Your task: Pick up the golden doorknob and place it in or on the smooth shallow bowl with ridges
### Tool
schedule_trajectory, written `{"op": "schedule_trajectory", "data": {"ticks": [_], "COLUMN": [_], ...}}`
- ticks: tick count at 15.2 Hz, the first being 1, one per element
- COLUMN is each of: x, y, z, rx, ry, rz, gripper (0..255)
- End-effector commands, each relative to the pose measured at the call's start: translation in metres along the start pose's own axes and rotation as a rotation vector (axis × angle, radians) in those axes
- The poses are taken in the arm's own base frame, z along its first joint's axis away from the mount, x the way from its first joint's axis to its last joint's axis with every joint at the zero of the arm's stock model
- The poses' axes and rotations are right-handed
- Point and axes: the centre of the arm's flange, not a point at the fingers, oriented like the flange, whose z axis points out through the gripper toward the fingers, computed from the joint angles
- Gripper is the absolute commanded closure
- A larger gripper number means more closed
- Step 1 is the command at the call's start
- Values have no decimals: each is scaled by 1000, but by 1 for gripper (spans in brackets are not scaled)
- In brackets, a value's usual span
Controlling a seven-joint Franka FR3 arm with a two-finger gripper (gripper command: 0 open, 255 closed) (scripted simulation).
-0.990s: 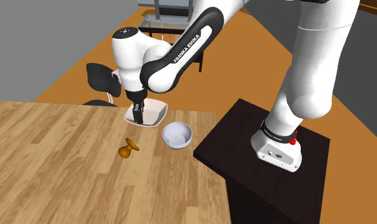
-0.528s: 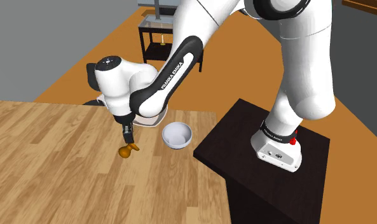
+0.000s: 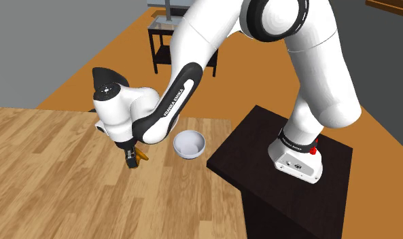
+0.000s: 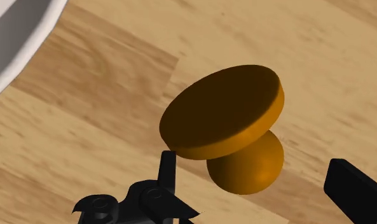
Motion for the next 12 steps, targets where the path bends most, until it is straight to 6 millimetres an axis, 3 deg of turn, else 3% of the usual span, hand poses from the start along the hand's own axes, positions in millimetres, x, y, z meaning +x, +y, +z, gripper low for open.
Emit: {"op": "schedule_trajectory", "data": {"ticks": [1,4,11,12], "x": [-2,-2,-2,-2], "y": [-3,-4,-4,-3], "z": [14,28,28,28], "rx": [5,5,5,5], "ry": [-8,-8,-8,-8], "rz": [-3,-3,-3,-3], "gripper": [0,0,0,255]}}
